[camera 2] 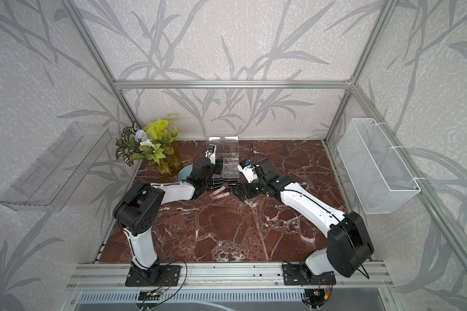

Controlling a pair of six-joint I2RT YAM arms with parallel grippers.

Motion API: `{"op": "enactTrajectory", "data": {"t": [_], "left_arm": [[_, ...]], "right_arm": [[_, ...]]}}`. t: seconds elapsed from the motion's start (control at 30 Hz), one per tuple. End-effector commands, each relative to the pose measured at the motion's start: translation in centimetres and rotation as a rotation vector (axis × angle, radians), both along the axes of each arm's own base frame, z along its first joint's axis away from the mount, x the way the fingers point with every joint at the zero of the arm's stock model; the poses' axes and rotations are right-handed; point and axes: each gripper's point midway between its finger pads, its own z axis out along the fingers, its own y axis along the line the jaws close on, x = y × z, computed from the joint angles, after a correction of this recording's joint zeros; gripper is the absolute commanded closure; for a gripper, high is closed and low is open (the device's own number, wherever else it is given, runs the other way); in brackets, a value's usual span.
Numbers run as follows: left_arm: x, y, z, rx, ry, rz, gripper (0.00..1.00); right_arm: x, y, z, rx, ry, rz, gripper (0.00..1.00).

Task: Arrange the lipsticks in the organizer
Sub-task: Place the lipstick in the storage box, then pick up the lipstick at the center of the board.

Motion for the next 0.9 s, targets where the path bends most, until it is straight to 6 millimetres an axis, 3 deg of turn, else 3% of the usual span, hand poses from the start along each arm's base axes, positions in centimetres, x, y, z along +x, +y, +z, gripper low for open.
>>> {"op": "enactTrajectory", "data": {"t": [0.0, 0.17, 0.3, 0.47, 0.87], "left_arm": [[-2.7, 1.3, 3.1, -0.035, -0.071, 0.024, 0.52], [-7.0, 4.7, 2.5, -0.088, -0.079, 0.071, 0.53], [-9.0, 6.3, 1.7, -0.098, -0.079, 0.093, 0.53], [-9.3, 7.2, 1.5, -0.109, -0.081, 0.107, 0.53], [-9.1, 7.4, 1.3, -0.123, -0.076, 0.103, 0.53]], "right_arm": [[1.2, -0.4, -2.5, -0.138, 0.008, 0.012, 0.09], [3.5, 1.1, -4.9, -0.212, 0.050, 0.054, 0.16], [4.9, 2.1, -5.7, -0.245, 0.063, 0.089, 0.25], [6.0, 3.1, -6.1, -0.244, 0.060, 0.115, 0.36], [5.7, 5.0, -8.9, -0.241, 0.140, 0.185, 0.40]]}}
